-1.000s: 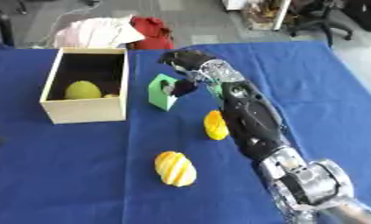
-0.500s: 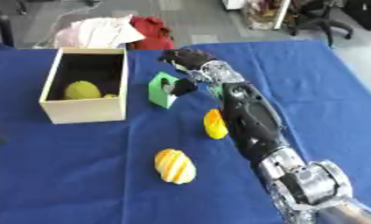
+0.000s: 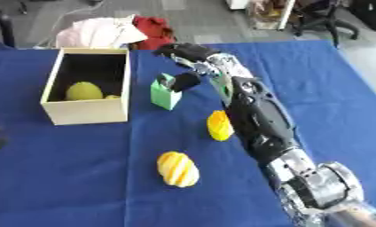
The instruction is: Pick up objects on the table and place them in the box.
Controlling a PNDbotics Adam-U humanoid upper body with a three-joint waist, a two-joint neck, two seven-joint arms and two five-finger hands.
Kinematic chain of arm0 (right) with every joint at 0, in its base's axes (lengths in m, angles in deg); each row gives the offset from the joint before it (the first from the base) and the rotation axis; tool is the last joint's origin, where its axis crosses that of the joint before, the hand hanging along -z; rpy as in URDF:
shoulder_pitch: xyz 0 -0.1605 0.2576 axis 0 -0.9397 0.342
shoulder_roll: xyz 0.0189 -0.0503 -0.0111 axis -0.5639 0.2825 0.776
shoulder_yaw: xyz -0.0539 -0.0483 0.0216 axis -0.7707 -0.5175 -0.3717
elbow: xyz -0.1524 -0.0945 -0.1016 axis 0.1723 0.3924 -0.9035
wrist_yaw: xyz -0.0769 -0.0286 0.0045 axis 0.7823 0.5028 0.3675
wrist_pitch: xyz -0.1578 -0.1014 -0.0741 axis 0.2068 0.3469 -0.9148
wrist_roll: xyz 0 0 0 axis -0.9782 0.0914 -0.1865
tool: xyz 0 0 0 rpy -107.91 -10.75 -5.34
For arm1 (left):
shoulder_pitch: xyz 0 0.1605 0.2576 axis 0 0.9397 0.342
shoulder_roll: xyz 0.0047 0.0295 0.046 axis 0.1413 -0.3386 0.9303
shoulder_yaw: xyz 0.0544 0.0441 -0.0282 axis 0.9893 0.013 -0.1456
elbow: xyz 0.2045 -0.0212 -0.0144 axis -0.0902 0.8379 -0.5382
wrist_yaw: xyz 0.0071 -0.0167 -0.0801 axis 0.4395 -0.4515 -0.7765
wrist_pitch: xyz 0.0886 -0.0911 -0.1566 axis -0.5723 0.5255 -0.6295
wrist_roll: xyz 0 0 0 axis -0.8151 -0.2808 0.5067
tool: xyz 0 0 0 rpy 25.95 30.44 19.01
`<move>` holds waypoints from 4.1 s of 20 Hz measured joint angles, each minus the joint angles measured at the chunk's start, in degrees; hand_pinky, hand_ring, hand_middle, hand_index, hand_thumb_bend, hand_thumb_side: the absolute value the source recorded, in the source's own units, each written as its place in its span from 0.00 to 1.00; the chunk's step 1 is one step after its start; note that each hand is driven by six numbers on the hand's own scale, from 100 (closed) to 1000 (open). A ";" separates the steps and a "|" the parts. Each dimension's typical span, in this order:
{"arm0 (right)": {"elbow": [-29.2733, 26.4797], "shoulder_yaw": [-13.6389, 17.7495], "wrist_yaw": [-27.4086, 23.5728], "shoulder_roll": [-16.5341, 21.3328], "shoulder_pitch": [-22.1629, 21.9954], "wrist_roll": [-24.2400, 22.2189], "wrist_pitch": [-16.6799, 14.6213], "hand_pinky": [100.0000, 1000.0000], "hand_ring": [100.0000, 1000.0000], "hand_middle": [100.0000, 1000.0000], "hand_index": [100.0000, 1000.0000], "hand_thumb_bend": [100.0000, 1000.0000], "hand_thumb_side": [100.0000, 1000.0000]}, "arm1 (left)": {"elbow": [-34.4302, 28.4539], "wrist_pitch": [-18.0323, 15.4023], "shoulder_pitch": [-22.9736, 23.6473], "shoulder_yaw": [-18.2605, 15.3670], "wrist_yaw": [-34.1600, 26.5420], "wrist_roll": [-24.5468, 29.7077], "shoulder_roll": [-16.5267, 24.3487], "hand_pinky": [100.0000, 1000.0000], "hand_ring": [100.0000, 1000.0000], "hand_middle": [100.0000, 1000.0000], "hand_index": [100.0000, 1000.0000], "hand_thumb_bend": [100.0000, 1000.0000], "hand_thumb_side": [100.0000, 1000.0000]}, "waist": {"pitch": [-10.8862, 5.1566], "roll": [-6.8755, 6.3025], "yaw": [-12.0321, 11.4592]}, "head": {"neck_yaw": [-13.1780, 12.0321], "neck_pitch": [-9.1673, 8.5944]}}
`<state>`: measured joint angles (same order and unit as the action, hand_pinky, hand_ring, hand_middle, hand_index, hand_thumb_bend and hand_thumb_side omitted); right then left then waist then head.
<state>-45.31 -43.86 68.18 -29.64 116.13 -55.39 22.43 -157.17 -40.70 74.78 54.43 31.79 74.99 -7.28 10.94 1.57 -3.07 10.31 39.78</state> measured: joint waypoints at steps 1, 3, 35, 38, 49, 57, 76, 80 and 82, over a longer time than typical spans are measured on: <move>-0.18 -0.16 -0.21 0.00 0.00 -0.53 -0.15 0.92 0.95 0.98 1.00 0.00 0.68 | 0.00 0.00 0.00 0.00 0.00 0.00 0.00 0.89 0.69 0.72 0.78 0.00 0.68 | 0.00 0.00 0.00 | 0.07 0.00; -0.36 -0.53 -0.29 0.00 0.00 -1.49 -0.42 0.93 0.96 0.99 1.00 0.00 0.69 | 0.00 0.00 0.00 0.00 0.00 0.00 0.00 0.89 0.70 0.72 0.78 0.00 0.68 | 0.00 0.00 0.00 | 0.22 0.00; 7.47 1.80 17.50 -2.85 -0.39 0.44 6.47 0.67 0.76 0.95 1.00 0.00 0.74 | 0.00 0.03 -0.02 0.02 -0.01 0.28 -0.03 0.90 0.70 0.73 0.78 0.00 0.69 | 0.00 0.00 -0.54 | 1.45 -0.06; 7.46 1.81 15.28 -2.76 -0.40 -0.05 6.72 0.53 0.60 0.89 1.00 0.00 0.32 | 0.00 0.03 -0.02 0.02 -0.01 0.28 -0.03 0.90 0.70 0.73 0.78 0.00 0.69 | 0.00 0.00 -0.51 | 1.47 -0.07; 4.00 1.04 8.40 -2.02 -0.58 5.00 4.47 0.33 0.40 0.77 0.94 0.00 0.22 | 0.00 0.03 -0.02 0.02 -0.01 0.29 -0.03 0.90 0.70 0.73 0.78 0.00 0.69 | 0.00 0.00 -0.36 | 1.68 -0.08; -2.15 -0.90 -2.06 -1.44 3.86 3.80 1.61 0.34 0.40 0.77 0.94 0.00 0.11 | 0.00 0.02 -0.06 0.20 -0.01 0.37 -0.02 0.90 0.70 0.73 0.78 0.00 0.69 | 0.00 0.00 -0.59 | 2.13 -0.08; -5.23 -7.25 -3.37 -9.53 3.77 -3.75 -4.94 0.59 0.59 0.84 0.98 0.00 0.12 | 0.00 0.03 -1.05 1.05 -0.50 1.33 -0.02 0.90 0.70 0.73 0.78 0.00 0.69 | 0.07 0.02 -3.09 | 4.01 -0.60; -4.91 -6.63 2.18 -9.71 3.24 -0.28 -4.09 0.57 0.56 0.84 0.98 0.00 0.11 | 0.00 0.03 -1.08 1.06 -0.51 1.36 -0.03 0.90 0.70 0.73 0.78 0.00 0.69 | 0.07 0.02 -3.23 | 4.01 -0.66; -4.49 -5.88 4.71 -9.70 3.07 2.68 -2.79 0.56 0.55 0.84 0.98 0.00 0.11 | 0.00 0.03 -1.08 1.07 -0.52 1.36 -0.03 0.90 0.70 0.73 0.78 0.00 0.69 | 0.07 0.02 -3.23 | 4.01 -0.83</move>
<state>-49.80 -49.74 72.89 -39.34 119.20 -52.71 19.64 -157.17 -40.66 73.70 55.50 31.28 76.36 -7.30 11.00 1.59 -6.30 14.31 38.95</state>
